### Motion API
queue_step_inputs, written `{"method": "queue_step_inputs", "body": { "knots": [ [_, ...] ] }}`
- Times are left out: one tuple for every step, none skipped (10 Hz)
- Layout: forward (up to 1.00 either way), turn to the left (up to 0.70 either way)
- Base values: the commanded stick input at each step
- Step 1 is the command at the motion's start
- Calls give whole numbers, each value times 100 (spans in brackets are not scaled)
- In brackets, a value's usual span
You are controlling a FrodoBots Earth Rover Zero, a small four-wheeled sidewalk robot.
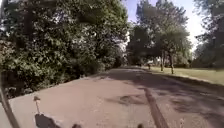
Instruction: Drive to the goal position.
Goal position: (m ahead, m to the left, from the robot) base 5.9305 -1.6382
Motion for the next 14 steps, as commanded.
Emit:
{"method": "queue_step_inputs", "body": {
  "knots": [
    [70,0],
    [70,0],
    [70,0],
    [70,0],
    [70,0],
    [70,0],
    [70,0],
    [70,0],
    [70,0],
    [70,0],
    [70,0],
    [70,0],
    [70,0],
    [70,0]
  ]
}}
